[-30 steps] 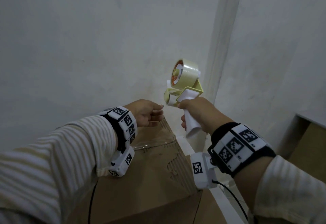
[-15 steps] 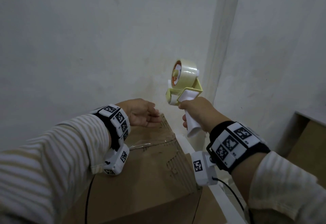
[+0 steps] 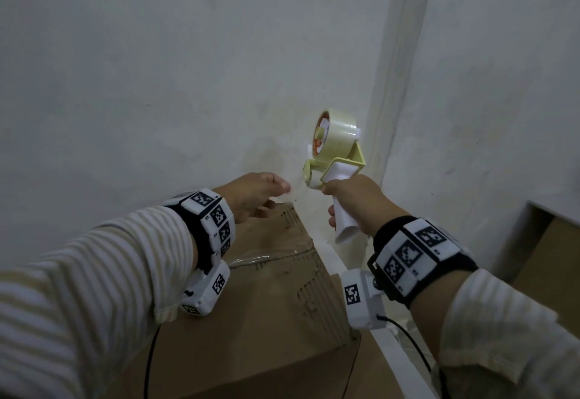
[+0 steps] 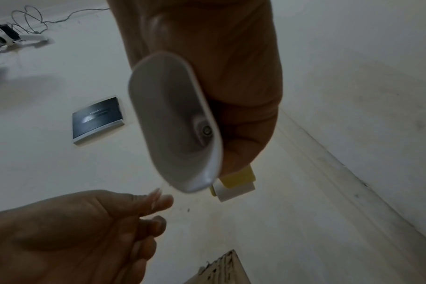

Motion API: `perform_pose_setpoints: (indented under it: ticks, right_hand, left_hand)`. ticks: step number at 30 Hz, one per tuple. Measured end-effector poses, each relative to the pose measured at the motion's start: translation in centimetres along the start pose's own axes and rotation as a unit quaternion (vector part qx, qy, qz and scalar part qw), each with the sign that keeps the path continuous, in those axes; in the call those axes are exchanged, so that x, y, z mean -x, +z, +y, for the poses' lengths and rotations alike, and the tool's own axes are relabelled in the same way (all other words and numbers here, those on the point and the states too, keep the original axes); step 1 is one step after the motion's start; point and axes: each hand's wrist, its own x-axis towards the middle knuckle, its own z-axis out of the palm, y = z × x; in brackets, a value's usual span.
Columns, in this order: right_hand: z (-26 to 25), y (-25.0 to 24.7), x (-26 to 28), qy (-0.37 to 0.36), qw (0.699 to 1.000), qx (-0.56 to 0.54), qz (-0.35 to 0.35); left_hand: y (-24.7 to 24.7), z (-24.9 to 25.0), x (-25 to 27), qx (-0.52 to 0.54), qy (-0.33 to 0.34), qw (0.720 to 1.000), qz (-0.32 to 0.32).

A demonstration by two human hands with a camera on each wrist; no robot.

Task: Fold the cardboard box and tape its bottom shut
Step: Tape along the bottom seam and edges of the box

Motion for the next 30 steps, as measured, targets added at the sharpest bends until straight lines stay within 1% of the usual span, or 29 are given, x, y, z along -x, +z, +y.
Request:
perform_pose_setpoints:
  ticks: [3, 8, 11, 14, 18, 22, 25, 30]
  right_hand:
    - [0.3, 0.1, -0.2, 0.001, 1.0, 0.002, 0.004]
    - [0.6, -0.1, -0.3, 0.009, 1.0, -0.002, 0.001]
    - [0.7, 0.0, -0.3, 0.009, 1.0, -0.007, 0.002]
    - [0.7, 0.2, -0.2, -0.008, 1.0, -0.015, 0.003]
    - [0.6, 0.3, 0.0, -0.027, 1.0, -0.008, 0.013]
    - [0.5, 0.2, -0.2, -0.011, 1.0, -0.002, 0.019]
    - [0.6, 0.1, -0.3, -0.003, 1.0, 0.0, 0.016]
    - [0.6, 0.0, -0.3, 0.002, 1.0, -0.005, 0.012]
  left_hand:
    - [0.3, 0.1, 0.0, -0.013, 0.029, 0.999, 0.018]
    - [0.2, 0.3, 0.2, -0.013, 0.058, 0.998, -0.006]
    - [0.4, 0.2, 0.4, -0.052, 0.065, 0.996, -0.023]
    - [0.9, 0.1, 0.7, -0.071, 0.09, 0.992, -0.047]
    - [1.9, 0.4, 1.1, -0.062, 0.139, 0.988, -0.028]
    - [2.2, 0.2, 1.1, -0.083, 0.144, 0.986, -0.019]
    - [2.4, 0.1, 1.0, -0.059, 0.147, 0.987, -0.008]
    - [2.6, 0.7, 1.2, 0.048, 0.132, 0.99, 0.025]
